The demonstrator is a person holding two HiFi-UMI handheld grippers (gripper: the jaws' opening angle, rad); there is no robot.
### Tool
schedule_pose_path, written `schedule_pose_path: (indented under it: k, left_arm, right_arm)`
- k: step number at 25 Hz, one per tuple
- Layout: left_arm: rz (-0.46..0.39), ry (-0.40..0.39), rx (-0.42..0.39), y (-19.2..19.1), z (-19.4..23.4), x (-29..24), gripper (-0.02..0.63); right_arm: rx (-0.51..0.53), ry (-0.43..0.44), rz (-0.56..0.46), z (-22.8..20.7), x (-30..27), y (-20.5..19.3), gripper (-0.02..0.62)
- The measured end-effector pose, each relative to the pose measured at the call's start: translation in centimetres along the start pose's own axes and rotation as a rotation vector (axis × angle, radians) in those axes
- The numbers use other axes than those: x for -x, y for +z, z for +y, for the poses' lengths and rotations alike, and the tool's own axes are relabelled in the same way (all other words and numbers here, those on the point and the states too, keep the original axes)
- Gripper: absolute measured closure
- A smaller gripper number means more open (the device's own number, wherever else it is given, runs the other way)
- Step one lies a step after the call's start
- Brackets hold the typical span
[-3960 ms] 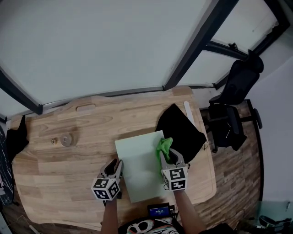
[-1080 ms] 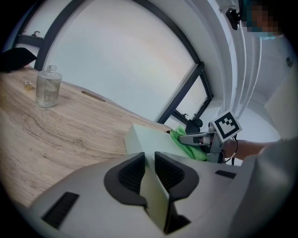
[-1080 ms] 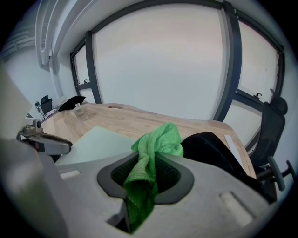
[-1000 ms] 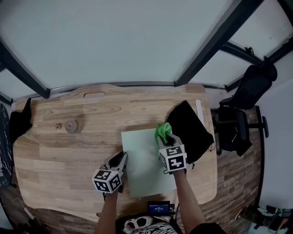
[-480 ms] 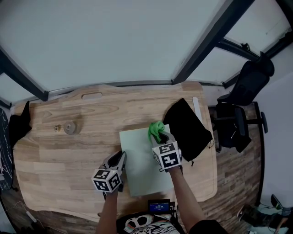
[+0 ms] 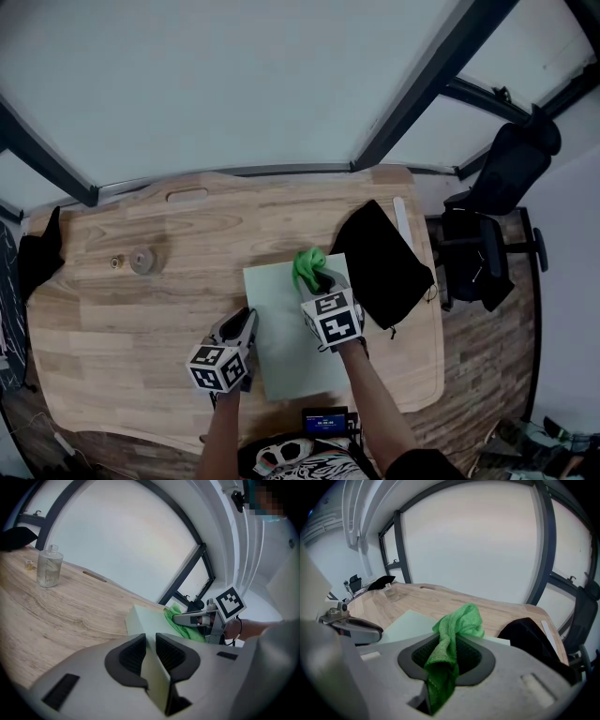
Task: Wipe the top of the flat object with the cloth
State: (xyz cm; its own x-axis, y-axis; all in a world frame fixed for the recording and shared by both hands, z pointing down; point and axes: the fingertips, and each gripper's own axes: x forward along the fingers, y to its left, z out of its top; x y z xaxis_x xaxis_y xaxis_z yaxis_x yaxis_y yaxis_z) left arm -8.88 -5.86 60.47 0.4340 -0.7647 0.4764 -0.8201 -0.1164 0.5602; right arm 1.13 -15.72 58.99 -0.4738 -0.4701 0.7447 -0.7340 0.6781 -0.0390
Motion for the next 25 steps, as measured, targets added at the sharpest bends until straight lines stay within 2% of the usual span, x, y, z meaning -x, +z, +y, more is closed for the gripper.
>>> schedule_pose_path:
  k: [25]
  left_arm:
    - [-0.006,-0.005,0.013,0.1,-0.1,0.0,0.538]
  right_arm:
    - [0.036,0.07,0.007,2.7,-1.0,1.0,0.508]
